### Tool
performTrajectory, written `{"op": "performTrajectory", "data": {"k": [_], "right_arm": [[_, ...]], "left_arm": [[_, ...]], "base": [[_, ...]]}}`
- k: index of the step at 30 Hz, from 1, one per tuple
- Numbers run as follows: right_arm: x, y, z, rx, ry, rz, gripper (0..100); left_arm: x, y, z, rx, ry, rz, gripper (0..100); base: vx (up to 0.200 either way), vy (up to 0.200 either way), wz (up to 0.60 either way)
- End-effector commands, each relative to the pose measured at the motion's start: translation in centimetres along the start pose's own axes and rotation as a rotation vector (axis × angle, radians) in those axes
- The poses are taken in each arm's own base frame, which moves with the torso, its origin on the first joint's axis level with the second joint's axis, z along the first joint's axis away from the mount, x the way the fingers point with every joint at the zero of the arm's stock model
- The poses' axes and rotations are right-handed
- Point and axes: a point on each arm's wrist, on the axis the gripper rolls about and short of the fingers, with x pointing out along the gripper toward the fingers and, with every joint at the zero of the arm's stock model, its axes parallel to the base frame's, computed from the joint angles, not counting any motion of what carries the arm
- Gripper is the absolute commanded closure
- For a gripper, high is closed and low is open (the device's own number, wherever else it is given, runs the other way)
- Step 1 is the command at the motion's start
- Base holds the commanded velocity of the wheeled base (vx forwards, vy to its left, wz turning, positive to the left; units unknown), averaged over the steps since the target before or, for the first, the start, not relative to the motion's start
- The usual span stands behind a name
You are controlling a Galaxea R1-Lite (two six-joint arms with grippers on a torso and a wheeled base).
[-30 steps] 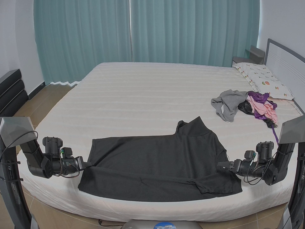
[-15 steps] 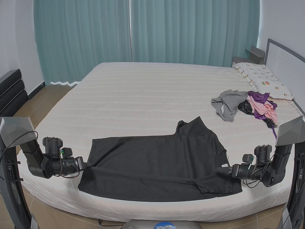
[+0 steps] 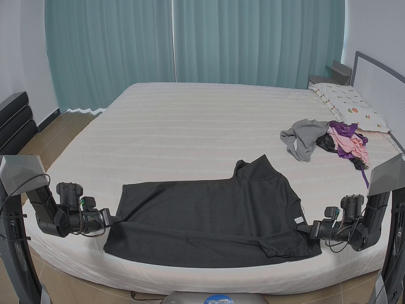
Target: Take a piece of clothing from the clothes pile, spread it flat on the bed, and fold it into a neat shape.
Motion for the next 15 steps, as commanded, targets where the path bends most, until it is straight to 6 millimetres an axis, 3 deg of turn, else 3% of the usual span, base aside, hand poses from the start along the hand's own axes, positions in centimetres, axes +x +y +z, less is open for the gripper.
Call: {"op": "performTrajectory", "data": {"k": [1,15], "right_arm": [[-0.6,-0.1,-0.2,0.007,-0.007,-0.004,100],[-2.8,0.7,0.5,0.024,-0.122,0.040,100]], "left_arm": [[0.0,0.0,0.0,0.000,0.000,0.000,100],[-0.7,-0.1,0.1,0.009,-0.030,-0.002,100]], "base": [[0.000,0.000,0.00],[0.000,0.000,0.00]]}}
